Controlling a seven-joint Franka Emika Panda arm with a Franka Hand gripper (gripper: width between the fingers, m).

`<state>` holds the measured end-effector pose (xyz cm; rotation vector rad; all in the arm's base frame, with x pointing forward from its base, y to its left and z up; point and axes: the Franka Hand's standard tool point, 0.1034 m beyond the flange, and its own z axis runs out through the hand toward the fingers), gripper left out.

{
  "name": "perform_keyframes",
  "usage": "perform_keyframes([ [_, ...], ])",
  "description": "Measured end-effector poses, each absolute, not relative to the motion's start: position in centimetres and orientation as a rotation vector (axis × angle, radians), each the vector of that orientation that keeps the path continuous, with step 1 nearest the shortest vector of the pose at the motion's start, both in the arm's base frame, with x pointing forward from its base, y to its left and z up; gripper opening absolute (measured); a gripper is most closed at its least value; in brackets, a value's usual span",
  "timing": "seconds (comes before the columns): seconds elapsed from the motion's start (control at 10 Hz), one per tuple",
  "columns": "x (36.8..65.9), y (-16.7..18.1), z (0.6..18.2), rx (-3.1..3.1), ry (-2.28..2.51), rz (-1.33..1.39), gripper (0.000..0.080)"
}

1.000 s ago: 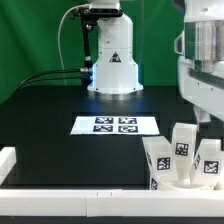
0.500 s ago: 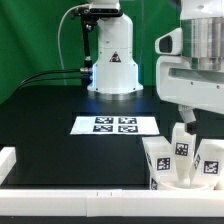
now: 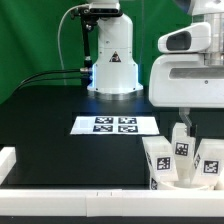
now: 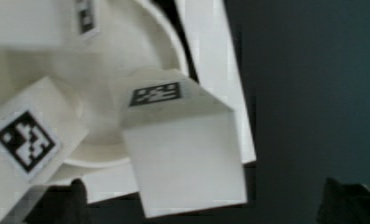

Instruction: Assemble stool

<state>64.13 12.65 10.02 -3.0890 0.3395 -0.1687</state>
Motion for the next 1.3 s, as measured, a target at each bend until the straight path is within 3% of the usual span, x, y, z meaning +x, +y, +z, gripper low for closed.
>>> perform_keyframes([
  [0.2,64.2,12.2,10.0,-3.133,0.136,-0.175,0.0649],
  [0.5,62.8,14.3,9.5,-3.128,-0.765,0.019,0.0649],
  [0.6,64.0,14.4,10.4,-3.115,-0.813,-0.083,0.0649],
  [0.9,63.7,13.1,10.2,-3.061,-1.132,-0.048,0.0649],
  [1.3,63.4,13.5,7.5,-2.756,-1.877,0.129,0.0649],
])
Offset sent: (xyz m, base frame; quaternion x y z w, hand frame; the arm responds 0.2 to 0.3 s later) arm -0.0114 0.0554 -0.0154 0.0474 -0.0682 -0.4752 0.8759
